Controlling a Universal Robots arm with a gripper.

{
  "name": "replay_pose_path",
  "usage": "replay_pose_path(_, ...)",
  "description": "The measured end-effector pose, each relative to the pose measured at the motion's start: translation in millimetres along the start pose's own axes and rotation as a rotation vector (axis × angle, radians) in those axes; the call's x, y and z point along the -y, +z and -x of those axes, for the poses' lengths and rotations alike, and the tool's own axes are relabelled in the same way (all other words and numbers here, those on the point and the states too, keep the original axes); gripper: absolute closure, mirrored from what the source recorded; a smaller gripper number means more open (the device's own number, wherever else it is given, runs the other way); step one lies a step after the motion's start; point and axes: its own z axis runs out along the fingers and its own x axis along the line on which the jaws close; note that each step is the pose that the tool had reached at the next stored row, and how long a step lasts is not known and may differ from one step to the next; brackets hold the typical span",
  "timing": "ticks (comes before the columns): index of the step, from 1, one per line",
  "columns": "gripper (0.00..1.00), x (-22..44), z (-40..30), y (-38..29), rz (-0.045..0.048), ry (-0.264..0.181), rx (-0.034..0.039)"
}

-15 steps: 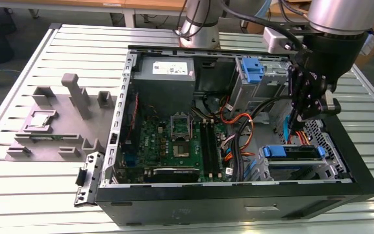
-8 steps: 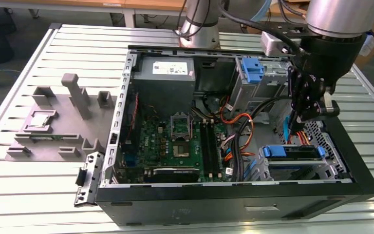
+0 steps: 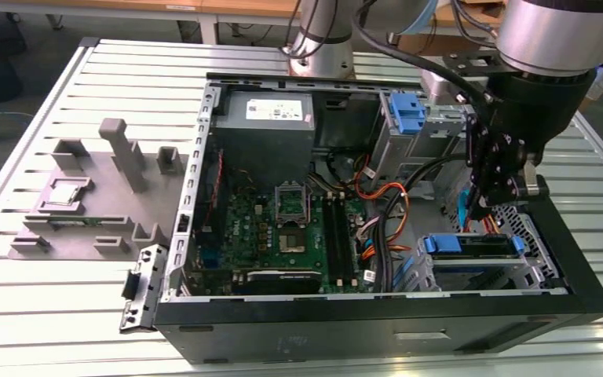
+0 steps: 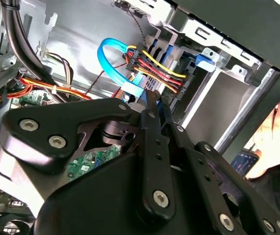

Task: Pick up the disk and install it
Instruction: 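Insert the second disk wire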

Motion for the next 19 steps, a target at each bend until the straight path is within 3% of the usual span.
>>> replay_pose_path(4,0.84,-2.4,-5.5,1.5,-0.0053,0.003,0.0163)
replay_pose_path(11,0.84,-5.8,-14.7,3.8,-0.0176,0.007,0.0384)
replay_pose_path(13,0.84,-5.9,-18.4,5.0,-0.0184,0.009,0.0503)
replay_pose_path(19,0.84,-5.6,-28.6,8.2,-0.0202,0.016,0.0962)
